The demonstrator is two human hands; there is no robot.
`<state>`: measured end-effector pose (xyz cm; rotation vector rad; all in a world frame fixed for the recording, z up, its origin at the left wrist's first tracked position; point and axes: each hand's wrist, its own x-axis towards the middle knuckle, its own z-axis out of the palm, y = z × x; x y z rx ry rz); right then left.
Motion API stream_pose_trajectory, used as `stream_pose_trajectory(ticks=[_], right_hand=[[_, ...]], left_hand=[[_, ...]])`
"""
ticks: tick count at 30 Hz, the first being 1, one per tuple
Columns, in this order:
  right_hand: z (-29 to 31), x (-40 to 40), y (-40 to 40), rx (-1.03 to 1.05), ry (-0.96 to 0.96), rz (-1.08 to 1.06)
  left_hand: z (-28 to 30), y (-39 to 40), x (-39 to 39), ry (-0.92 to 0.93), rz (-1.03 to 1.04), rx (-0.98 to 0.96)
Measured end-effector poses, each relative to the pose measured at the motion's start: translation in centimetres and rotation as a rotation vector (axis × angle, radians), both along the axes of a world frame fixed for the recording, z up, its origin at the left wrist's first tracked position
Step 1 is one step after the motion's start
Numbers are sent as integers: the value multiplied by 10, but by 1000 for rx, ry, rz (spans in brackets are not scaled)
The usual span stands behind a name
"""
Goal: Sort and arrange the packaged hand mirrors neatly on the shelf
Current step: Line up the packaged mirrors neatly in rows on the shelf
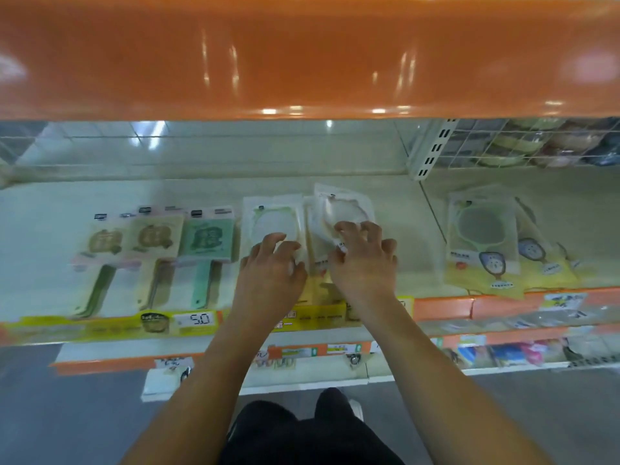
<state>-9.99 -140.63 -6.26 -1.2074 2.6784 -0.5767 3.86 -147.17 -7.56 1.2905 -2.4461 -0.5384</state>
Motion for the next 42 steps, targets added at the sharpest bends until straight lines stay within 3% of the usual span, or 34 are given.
stream_pose_trajectory(ticks=[8,27,42], right_hand=[[-6,33,-21,21,68,-87],[-29,21,-25,268,54,14],[-29,18,-13,208,18,70]], left_hand=[[-5,-31,25,-51,-94,21],[-10,-32,14,-158,-113,56],[-15,-25,9,-220,-58,108]])
